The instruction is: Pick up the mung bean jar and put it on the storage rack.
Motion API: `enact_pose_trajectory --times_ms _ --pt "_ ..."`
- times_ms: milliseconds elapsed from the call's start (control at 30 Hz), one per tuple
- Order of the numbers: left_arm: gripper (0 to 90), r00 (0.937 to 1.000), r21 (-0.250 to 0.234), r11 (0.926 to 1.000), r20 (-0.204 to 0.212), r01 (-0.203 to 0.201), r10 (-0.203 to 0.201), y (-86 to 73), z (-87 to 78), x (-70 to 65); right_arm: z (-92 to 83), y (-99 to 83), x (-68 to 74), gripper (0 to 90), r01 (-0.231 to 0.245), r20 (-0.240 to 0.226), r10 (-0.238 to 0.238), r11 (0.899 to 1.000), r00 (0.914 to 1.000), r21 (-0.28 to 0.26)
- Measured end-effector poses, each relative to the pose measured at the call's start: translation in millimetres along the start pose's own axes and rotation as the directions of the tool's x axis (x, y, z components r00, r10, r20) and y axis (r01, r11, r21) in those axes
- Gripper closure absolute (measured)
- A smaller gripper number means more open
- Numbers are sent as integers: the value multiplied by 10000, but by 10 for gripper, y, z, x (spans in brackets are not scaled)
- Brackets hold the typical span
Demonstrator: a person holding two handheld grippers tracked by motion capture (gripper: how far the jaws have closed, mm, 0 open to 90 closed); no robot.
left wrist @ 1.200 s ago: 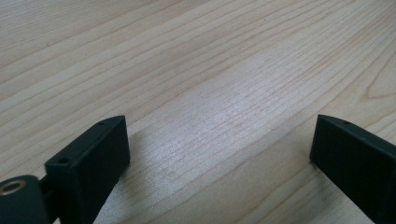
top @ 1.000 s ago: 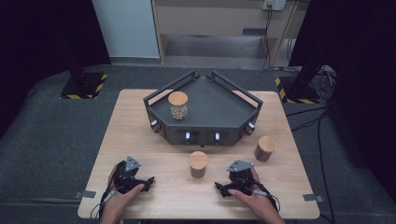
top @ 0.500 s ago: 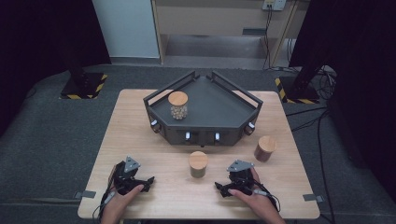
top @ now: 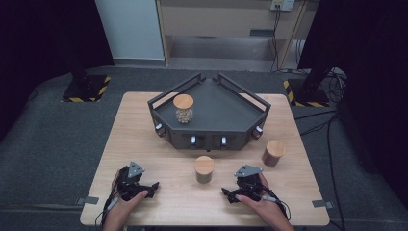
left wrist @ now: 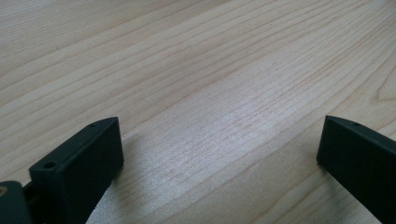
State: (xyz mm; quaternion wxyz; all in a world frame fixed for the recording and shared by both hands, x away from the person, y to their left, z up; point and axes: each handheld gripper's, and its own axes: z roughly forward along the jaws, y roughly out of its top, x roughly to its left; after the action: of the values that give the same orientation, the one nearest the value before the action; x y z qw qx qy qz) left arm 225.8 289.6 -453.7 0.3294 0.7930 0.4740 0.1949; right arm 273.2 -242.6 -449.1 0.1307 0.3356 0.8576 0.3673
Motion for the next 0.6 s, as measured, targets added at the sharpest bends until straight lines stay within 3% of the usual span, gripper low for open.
enact_pose_trajectory --times_ms 600 --pt "0 10000 7 10000 21 -25 25 2 0 6 -166 296 41 35 29 -194 -34 9997 9998 -232"
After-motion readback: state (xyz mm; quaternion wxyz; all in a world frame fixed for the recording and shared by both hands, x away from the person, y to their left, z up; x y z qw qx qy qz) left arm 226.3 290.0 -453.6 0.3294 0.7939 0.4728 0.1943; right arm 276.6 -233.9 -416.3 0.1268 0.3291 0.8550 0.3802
